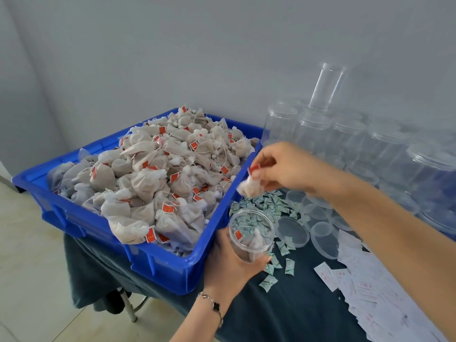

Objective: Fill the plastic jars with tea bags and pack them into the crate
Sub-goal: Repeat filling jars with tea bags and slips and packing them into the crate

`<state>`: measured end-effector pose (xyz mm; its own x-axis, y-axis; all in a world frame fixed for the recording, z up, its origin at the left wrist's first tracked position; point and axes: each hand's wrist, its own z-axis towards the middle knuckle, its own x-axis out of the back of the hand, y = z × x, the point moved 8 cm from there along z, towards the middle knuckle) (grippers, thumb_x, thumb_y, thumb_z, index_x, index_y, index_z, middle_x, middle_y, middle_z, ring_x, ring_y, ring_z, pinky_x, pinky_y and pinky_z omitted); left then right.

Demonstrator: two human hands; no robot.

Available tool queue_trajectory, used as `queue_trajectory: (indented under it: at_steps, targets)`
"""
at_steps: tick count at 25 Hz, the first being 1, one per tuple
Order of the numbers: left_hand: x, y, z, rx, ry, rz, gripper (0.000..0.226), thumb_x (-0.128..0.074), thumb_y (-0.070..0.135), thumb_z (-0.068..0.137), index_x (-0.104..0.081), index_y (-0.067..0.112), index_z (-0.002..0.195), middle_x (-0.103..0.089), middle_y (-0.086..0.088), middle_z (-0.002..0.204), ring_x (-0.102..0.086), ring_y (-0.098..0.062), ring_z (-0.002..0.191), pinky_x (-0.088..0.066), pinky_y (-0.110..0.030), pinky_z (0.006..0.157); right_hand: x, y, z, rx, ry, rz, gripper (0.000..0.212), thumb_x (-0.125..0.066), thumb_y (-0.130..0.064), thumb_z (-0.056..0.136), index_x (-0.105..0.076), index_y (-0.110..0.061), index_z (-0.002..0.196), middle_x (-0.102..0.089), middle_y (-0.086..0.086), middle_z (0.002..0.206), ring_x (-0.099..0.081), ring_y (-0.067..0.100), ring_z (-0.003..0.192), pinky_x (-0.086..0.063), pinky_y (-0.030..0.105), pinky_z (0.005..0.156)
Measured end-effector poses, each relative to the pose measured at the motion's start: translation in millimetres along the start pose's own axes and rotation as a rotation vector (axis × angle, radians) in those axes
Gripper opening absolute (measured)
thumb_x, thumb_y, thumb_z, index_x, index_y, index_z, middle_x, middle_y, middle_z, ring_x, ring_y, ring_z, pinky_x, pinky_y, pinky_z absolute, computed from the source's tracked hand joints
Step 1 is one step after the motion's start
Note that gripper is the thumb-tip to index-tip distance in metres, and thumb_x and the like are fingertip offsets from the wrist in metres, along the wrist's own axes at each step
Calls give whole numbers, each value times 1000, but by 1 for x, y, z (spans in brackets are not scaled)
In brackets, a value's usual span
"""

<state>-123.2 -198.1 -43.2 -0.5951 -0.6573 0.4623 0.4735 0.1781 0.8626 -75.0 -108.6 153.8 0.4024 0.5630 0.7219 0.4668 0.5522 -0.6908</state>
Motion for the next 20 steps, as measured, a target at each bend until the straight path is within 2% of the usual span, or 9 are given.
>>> queue_trajectory:
  at_steps: [2, 4, 6, 8, 11, 14, 16, 18, 20]
  targets:
    - [1, 1, 0, -11, 22, 10, 93, -66, 76, 43, -32, 26, 114, -51, 12, 106, -58, -8, 93, -52, -22, 78, -32, 21, -10, -66, -217, -315, 11, -60, -12, 90, -68, -13, 98, -69, 4, 95, -67, 16, 80, -57, 25, 69]
    - [4, 3, 1, -16, 58, -2, 88, -68, 72, 44, -36, 24, 111, -55, 12, 105, -59, -8, 93, -53, -25, 78, -55, 21, -6, 17, -242, -475, 24, -56, -17, 93, -66, -7, 113, -67, 8, 112, -64, 22, 98, -52, 29, 82]
    - [4, 4, 3, -30, 67, -57, 79, -74, 63, 48, -43, 23, 108, -59, 12, 103, -60, -4, 93, -54, -26, 78, -68, -5, 8, 171, -100, -360, 26, -52, -14, 94, -64, -11, 116, -65, 3, 118, -61, 16, 105, -46, 22, 85]
    - [1, 6, 5, -55, 33, -130, 72, -79, 55, 53, -48, 21, 108, -62, 12, 101, -61, -1, 94, -53, -25, 78, -90, -27, 28, 270, -55, -289, 28, -47, -11, 95, -63, -12, 117, -65, 3, 117, -61, 15, 104, -46, 25, 88]
    - [7, 9, 3, -93, 52, -66, 66, -73, 58, 58, -42, 25, 105, -55, 18, 95, -53, 12, 92, -42, -5, 77, -138, -33, 54, 273, -120, -345, 27, -49, -16, 96, -58, -9, 120, -64, 11, 114, -60, 25, 102, -48, 40, 89]
    - [8, 19, 2, -140, 32, 18, 57, -70, 55, 63, -38, 25, 98, -47, 19, 81, -49, 12, 81, -39, -5, 70, -149, -20, 59, 248, -97, -359, 29, -49, -5, 92, -53, -9, 120, -63, 13, 106, -60, 28, 93, -50, 42, 81]
    - [9, 27, 3, -197, 42, -18, 49, -75, 45, 63, -35, 32, 90, -47, 19, 73, -52, 8, 76, -42, -8, 63, -133, -15, 54, 243, -39, -285, 32, -45, 0, 92, -52, -9, 122, -62, 10, 107, -58, 21, 88, -47, 32, 76]
    - [5, 21, 7, -132, 9, -122, 45, -77, 41, 59, -49, 33, 94, -61, 16, 83, -61, 4, 81, -51, -15, 68, -104, -14, 43, 254, 48, -209, 28, -46, -2, 93, -54, -8, 120, -60, 4, 101, -55, 15, 83, -47, 29, 74]
    - [-1, 8, 7, -33, -24, -166, 60, -79, 49, 54, -57, 24, 104, -66, 10, 96, -64, -4, 90, -56, -29, 76, -67, -17, 26, 282, 130, -129, 22, -51, -3, 92, -59, -10, 110, -61, -3, 96, -60, 14, 83, -51, 26, 74]
